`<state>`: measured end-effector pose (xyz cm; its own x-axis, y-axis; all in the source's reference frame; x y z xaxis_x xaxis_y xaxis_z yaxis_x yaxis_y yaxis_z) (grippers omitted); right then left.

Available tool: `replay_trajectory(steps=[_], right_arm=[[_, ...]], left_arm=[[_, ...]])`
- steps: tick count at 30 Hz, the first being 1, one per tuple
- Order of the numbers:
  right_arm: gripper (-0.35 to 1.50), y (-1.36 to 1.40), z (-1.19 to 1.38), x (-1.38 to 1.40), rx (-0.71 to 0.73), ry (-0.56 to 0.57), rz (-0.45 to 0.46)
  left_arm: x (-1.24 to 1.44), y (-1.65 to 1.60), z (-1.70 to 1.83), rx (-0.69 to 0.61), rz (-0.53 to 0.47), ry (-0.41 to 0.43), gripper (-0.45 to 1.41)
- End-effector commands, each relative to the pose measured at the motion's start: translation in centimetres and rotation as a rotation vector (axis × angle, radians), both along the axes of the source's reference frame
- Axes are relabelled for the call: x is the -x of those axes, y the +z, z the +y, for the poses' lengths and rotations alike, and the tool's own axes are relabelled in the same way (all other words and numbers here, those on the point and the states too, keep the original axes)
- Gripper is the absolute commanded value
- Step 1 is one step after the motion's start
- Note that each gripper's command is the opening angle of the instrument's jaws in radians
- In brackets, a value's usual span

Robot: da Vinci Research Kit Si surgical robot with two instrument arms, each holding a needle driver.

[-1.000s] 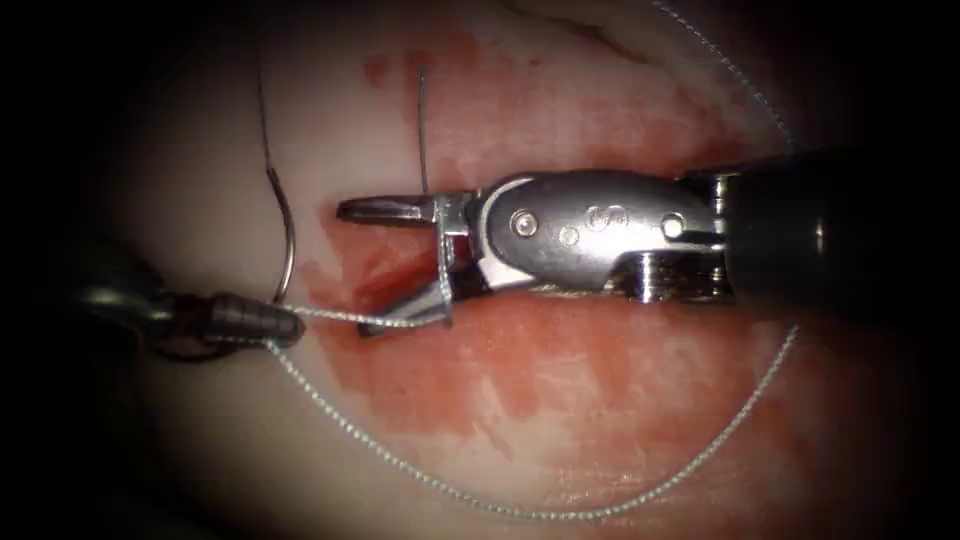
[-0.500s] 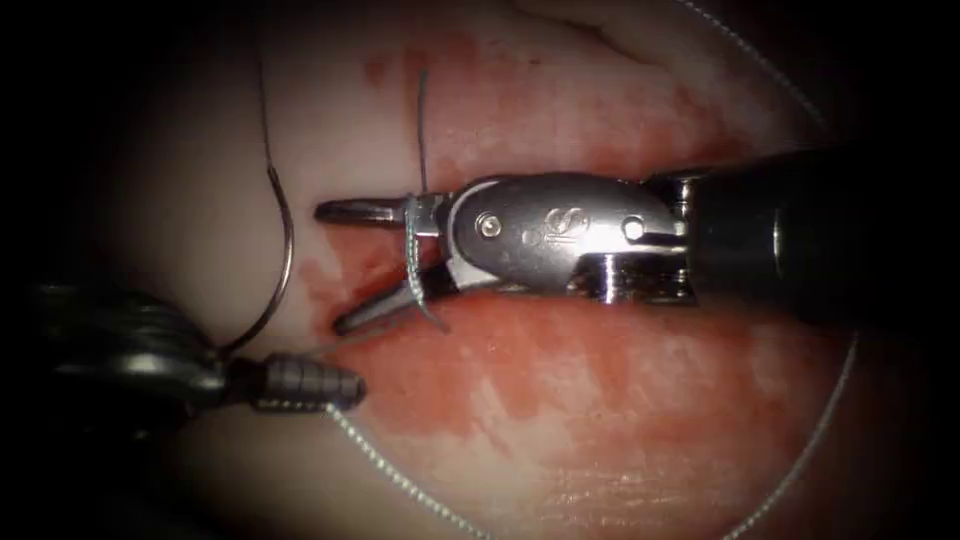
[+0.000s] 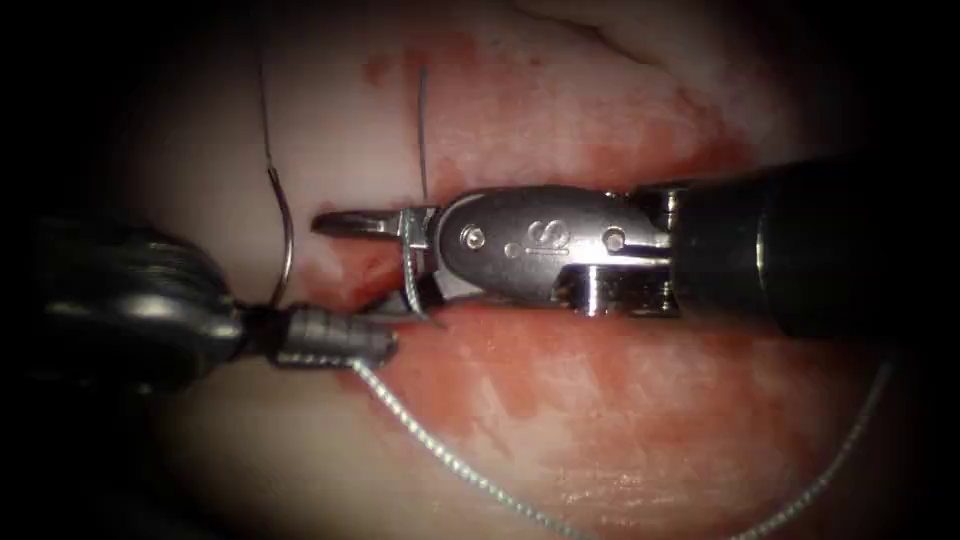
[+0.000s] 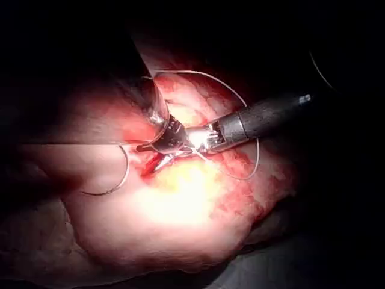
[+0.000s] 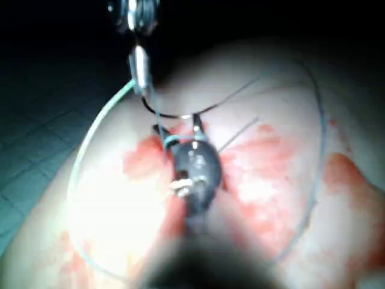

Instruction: Wound Closure

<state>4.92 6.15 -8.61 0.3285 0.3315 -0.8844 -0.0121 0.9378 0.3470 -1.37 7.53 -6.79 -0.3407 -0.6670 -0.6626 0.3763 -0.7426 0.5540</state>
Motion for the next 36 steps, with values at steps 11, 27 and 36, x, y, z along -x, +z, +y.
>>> replay_trajectory(steps=[11,27,36], right_arm=[[1.08,0.01,-0.19,-0.04,-0.004,-0.15,0.055],[0.89,0.11,-0.1,-0.08,-0.164,-0.267,0.243],[0.88,0.12,-0.03,-0.04,-0.2,-0.234,0.295]], left_arm=[[-0.26,0.28,0.46,0.026,0.045,0.048,-0.35],[-0.3,0.71,0.34,0.058,0.05,0.112,-0.35],[-0.34,1.19,0.06,0.078,0.074,0.164,-0.35]])
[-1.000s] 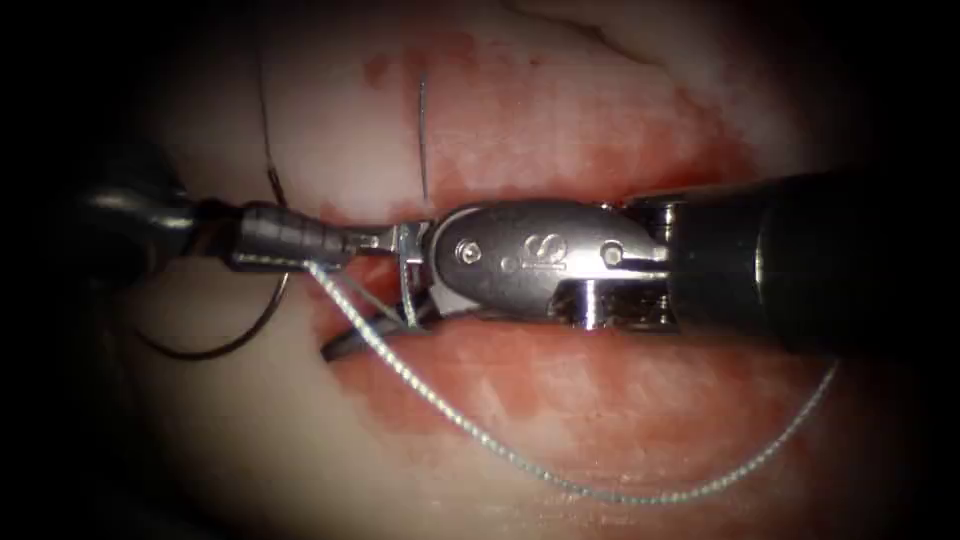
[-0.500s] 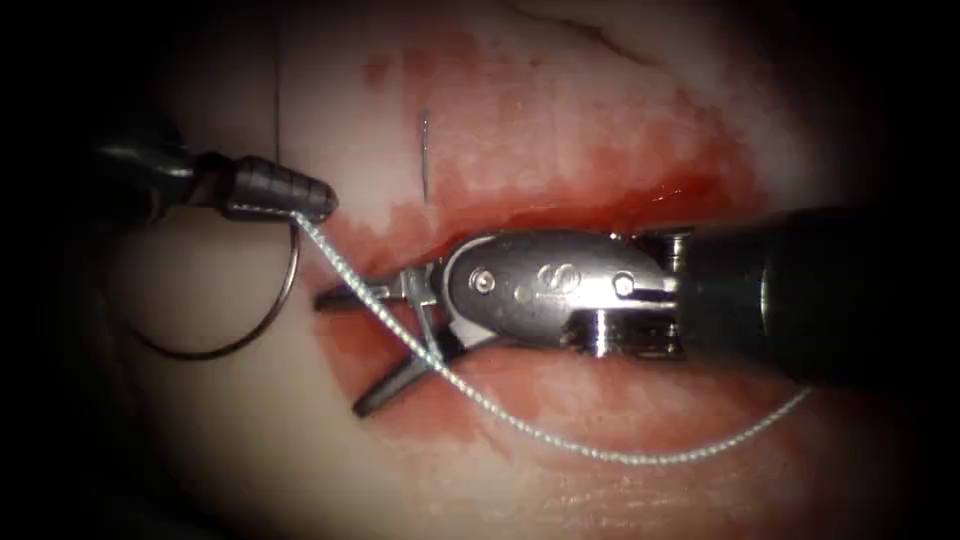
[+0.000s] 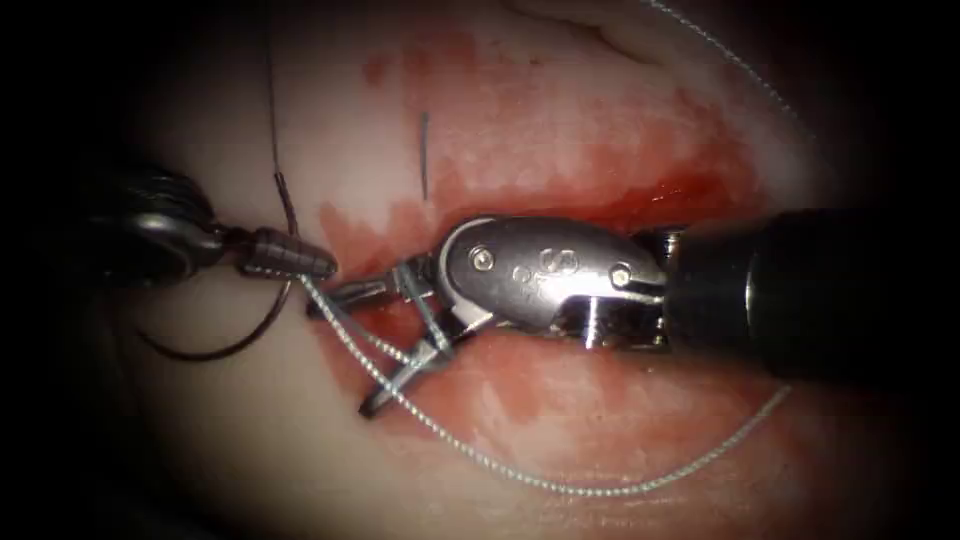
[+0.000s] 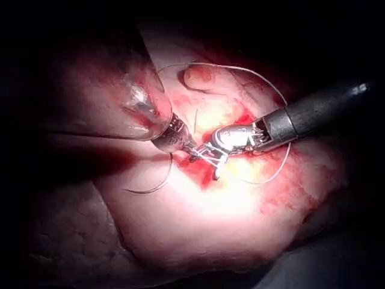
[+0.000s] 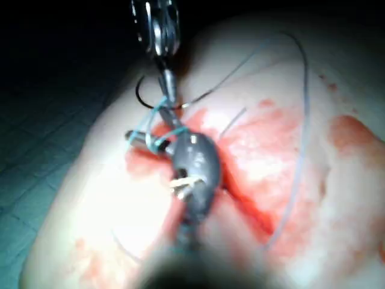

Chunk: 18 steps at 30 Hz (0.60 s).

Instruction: Wound Closure

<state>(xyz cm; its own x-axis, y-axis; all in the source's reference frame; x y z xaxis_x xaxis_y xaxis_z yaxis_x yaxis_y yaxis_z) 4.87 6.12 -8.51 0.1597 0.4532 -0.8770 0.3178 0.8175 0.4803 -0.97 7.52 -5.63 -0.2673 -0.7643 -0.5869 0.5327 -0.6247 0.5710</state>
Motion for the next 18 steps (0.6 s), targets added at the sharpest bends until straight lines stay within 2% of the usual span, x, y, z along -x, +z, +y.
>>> replay_trajectory(steps=[1,7,12,18], right_arm=[[0.88,0.02,0.0,-0.09,-0.006,0.002,0.006],[0.88,0.03,0.0,-0.08,-0.056,0.028,0.042],[0.79,0.04,-0.04,-0.02,-0.087,0.022,0.034],[0.79,0.06,-0.03,0.08,-0.1,0.035,0.018]], left_arm=[[0.04,0.06,0.05,0.002,0.001,-0.004,-0.35],[-0.04,0.09,0.08,-0.002,-0.004,0.002,-0.35],[-0.1,0.02,0.15,0.005,-0.011,-0.017,-0.35],[-0.16,-0.07,0.07,0.01,-0.017,-0.027,-0.35]])
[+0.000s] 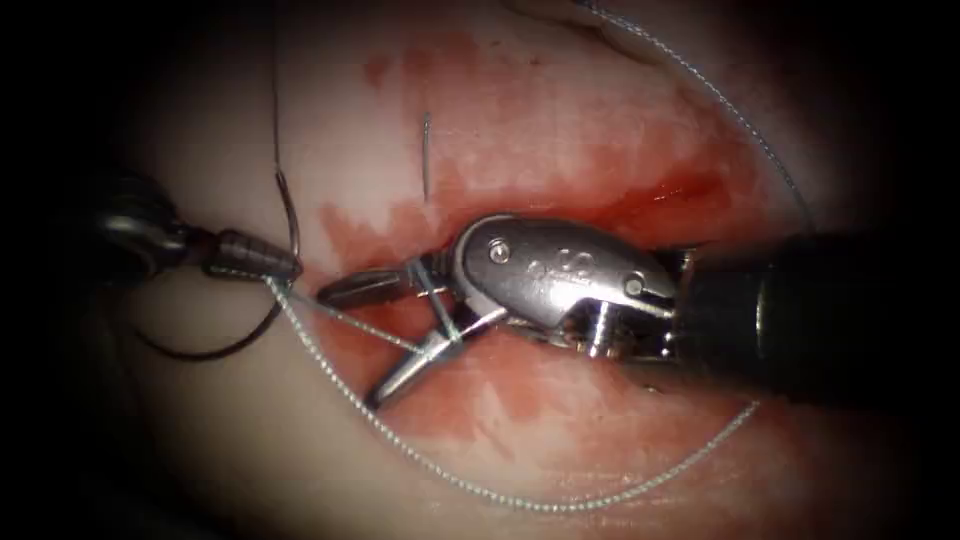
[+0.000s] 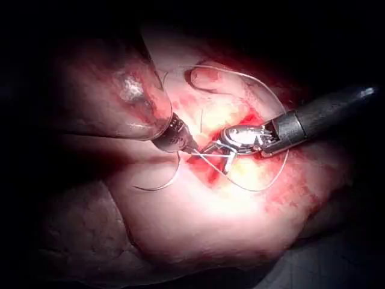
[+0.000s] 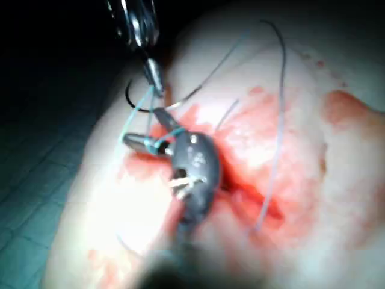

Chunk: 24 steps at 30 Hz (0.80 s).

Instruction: Wound Closure

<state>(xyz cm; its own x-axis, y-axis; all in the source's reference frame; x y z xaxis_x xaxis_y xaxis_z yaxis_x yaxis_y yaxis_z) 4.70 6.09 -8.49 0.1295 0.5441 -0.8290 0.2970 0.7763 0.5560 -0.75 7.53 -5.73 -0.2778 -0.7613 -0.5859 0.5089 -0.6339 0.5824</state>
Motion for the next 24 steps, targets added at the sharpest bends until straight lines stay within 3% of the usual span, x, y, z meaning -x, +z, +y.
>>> replay_trajectory(steps=[1,13,24], right_arm=[[0.79,0.03,0.0,-0.1,0.001,-0.001,0.004],[0.78,0.02,-0.02,-0.07,-0.075,-0.032,-0.004],[0.78,-0.02,0.02,-0.05,-0.093,-0.04,0.04]], left_arm=[[0.07,0.02,0.05,0.004,-0.004,-0.006,-0.35],[0.05,-0.08,0.25,0.074,-0.05,-0.031,-0.35],[0.05,0.09,0.25,0.145,-0.024,-0.03,-0.35]])
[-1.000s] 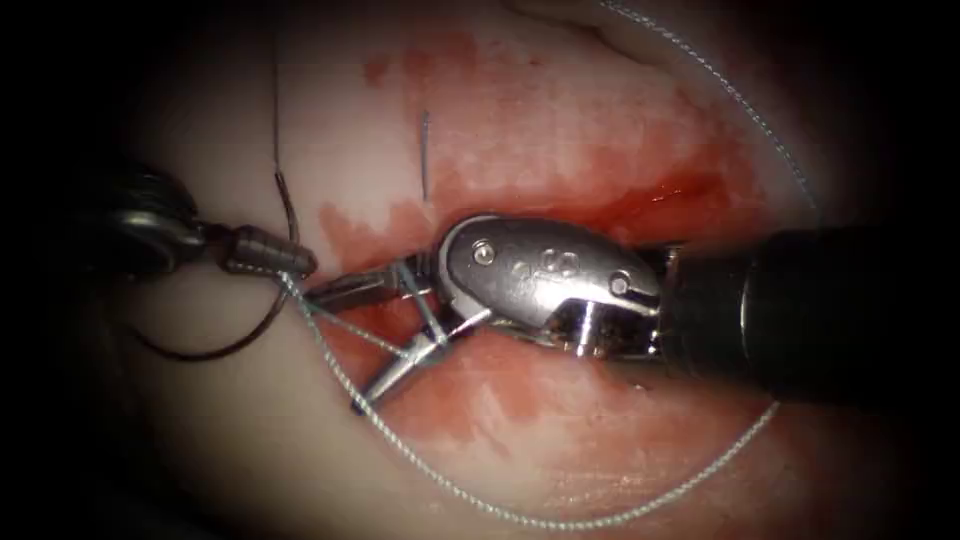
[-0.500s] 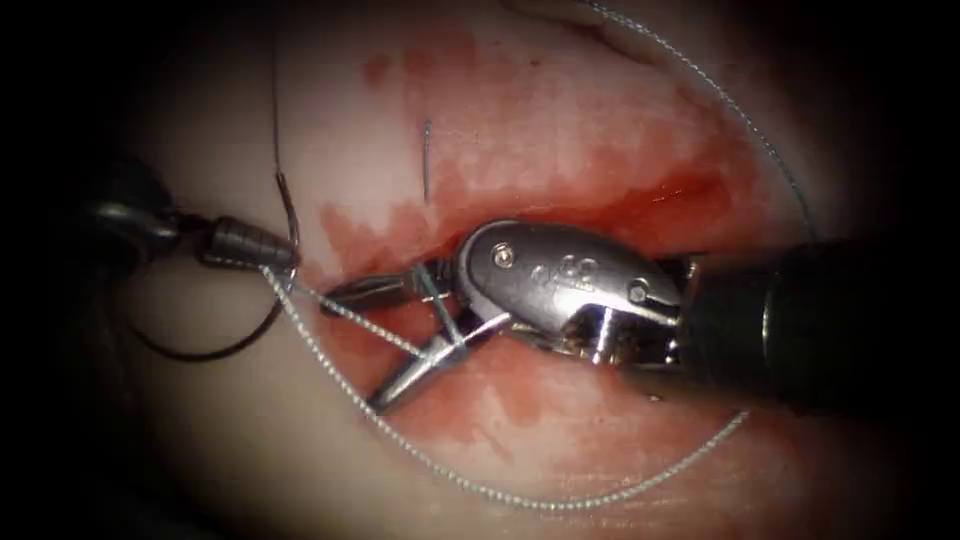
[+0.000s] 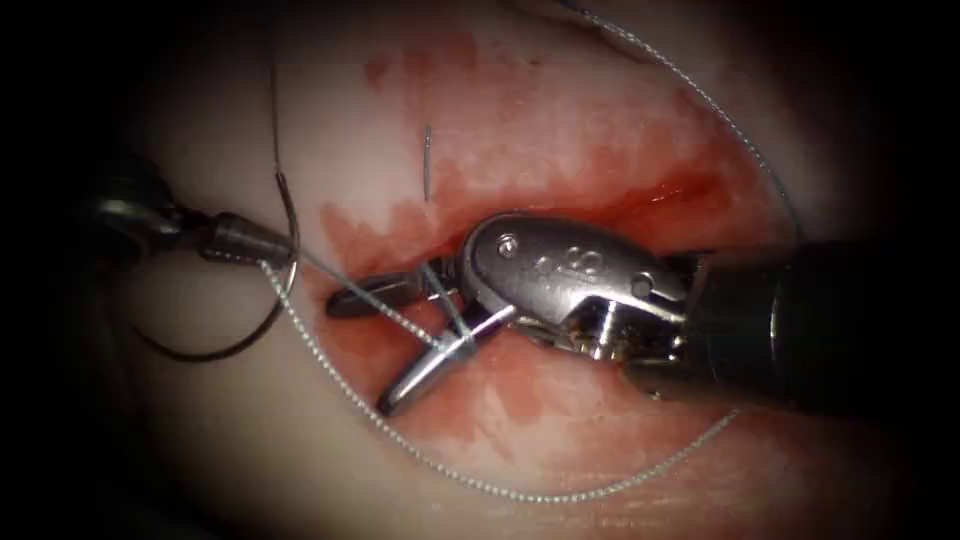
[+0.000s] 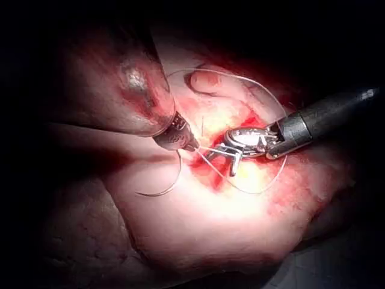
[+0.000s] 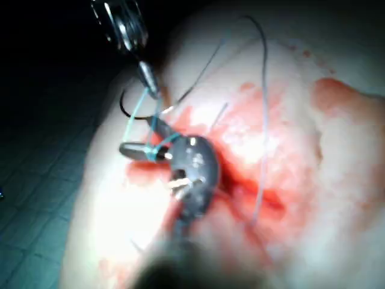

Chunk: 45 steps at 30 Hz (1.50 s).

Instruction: Wound Closure

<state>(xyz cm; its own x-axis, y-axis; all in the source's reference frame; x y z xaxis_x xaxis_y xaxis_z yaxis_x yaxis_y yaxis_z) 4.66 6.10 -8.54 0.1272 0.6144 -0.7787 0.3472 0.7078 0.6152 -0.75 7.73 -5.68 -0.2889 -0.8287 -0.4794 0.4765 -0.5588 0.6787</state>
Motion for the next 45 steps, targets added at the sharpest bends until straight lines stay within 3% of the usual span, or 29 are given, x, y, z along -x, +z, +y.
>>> replay_trajectory(steps=[1,7,17,25,32,37,45], right_arm=[[0.78,0.03,0.01,-0.09,0.0,0.004,0.009],[0.78,0.03,0.04,-0.09,-0.02,0.034,0.05],[0.76,0.08,0.3,0.03,-0.075,0.245,0.112],[0.74,0.12,0.39,0.03,-0.083,0.375,0.034],[0.73,0.12,0.37,0.04,-0.09,0.469,-0.038],[0.67,0.06,0.34,0.09,-0.11,0.455,-0.032],[0.67,0.07,0.37,0.08,-0.106,0.449,-0.048]], left_arm=[[0.07,0.06,0.05,0.005,0.001,-0.002,-0.35],[0.29,0.31,-0.01,0.003,-0.028,-0.008,-0.35],[0.4,0.34,-0.14,-0.051,-0.088,-0.054,-0.35],[0.51,0.01,-0.19,-0.114,-0.135,-0.047,-0.35],[0.72,-0.03,-0.28,-0.151,-0.171,-0.033,-0.35],[0.66,-0.06,-0.08,-0.152,-0.201,-0.045,-0.35],[0.46,-0.09,-0.12,-0.139,-0.182,-0.054,-0.35]])
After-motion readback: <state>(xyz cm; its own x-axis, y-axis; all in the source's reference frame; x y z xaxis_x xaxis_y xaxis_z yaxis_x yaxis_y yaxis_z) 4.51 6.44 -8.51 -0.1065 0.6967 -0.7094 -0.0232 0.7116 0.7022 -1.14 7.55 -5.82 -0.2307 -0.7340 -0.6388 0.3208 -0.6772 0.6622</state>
